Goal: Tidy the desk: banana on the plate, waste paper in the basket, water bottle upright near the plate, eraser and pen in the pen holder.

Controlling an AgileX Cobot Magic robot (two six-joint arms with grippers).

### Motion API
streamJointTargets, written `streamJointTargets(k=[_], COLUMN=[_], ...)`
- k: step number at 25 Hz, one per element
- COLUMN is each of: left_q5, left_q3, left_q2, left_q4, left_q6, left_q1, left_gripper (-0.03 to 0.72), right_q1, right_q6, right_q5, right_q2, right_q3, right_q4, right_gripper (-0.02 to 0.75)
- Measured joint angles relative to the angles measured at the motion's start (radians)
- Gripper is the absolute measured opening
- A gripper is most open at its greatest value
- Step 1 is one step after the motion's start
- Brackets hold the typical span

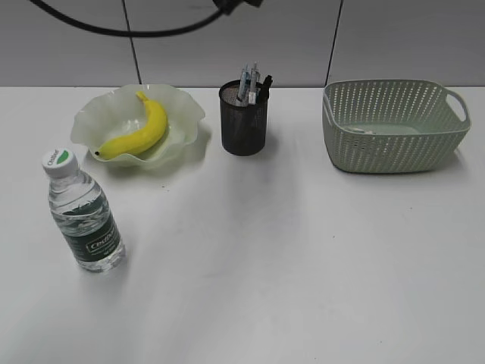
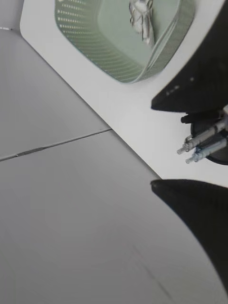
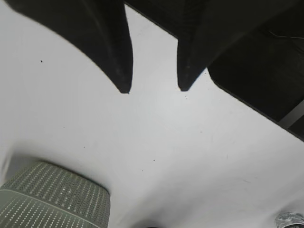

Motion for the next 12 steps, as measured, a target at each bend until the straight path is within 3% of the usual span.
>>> streamJointTargets(k=[3,7,12], left_q5=[0.144,0.373,0.676], left_q3=[0.000,0.000,0.000], left_q2=[-0.110,-0.273,-0.477], left_q4=[0.059,0.186,0.250], left_q6=[-0.051,-0.208,-0.357], left_q1=[0.000,0.018,0.089], left_gripper=[0.349,0.349,0.349], right_q1=[0.000,0.000,0.000], right_q6=[0.000,0.000,0.000], right_q5=[0.000,0.000,0.000], right_q2=[0.000,0.000,0.000], right_q3=[0.000,0.000,0.000], right_q4=[0.000,0.000,0.000], right_gripper=[0.268,0.268,0.268])
